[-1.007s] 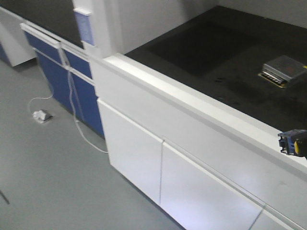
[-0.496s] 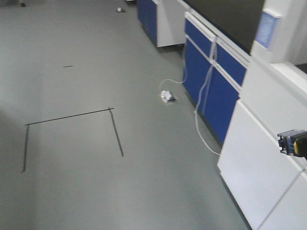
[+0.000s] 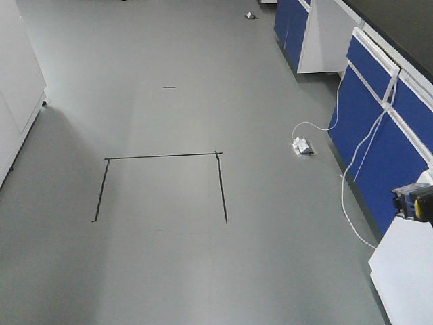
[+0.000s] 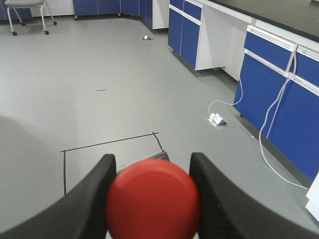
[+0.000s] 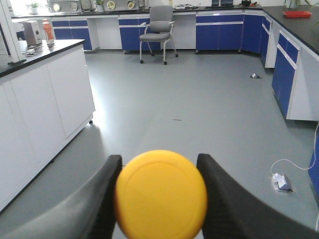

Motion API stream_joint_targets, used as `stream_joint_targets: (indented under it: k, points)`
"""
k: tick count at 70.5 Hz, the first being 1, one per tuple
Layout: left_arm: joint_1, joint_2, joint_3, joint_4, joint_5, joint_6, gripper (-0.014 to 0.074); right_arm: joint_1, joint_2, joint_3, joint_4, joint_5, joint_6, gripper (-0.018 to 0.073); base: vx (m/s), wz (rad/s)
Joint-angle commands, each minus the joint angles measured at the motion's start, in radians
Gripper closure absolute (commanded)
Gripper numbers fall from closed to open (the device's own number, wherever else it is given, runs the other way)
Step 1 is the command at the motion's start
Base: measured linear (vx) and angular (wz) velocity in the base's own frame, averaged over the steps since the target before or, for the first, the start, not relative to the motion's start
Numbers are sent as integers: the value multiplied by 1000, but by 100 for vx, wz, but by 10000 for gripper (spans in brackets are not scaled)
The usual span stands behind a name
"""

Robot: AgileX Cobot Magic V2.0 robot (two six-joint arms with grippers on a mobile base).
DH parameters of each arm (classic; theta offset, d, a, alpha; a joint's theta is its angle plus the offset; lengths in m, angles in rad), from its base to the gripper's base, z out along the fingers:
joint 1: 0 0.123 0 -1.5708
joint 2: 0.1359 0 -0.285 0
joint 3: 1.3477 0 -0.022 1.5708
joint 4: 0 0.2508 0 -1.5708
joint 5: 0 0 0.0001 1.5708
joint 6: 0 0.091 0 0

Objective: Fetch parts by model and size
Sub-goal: 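Drive the base to the bench with the red tray, holding both buttons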

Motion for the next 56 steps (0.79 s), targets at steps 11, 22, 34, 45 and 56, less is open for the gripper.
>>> stream_joint_targets:
  k: [11,22,34,45,56]
  points:
    - [-6,13,-23,-1,-77,-1,604,-4,7,-30,-4,-82,-6,567,14,15]
    - [-6,13,-23,-1,-77,-1,604,-4,7,-30,-4,-82,-6,567,23,14]
    - [-6,13,-23,-1,-77,-1,604,-4,7,-30,-4,-82,-6,567,34,13]
    - [-6,13,-23,-1,-77,-1,604,-4,7,-30,-4,-82,-6,567,44,13]
    - [-6,13,-23,-1,-77,-1,604,-4,7,-30,-4,-82,-6,567,52,4]
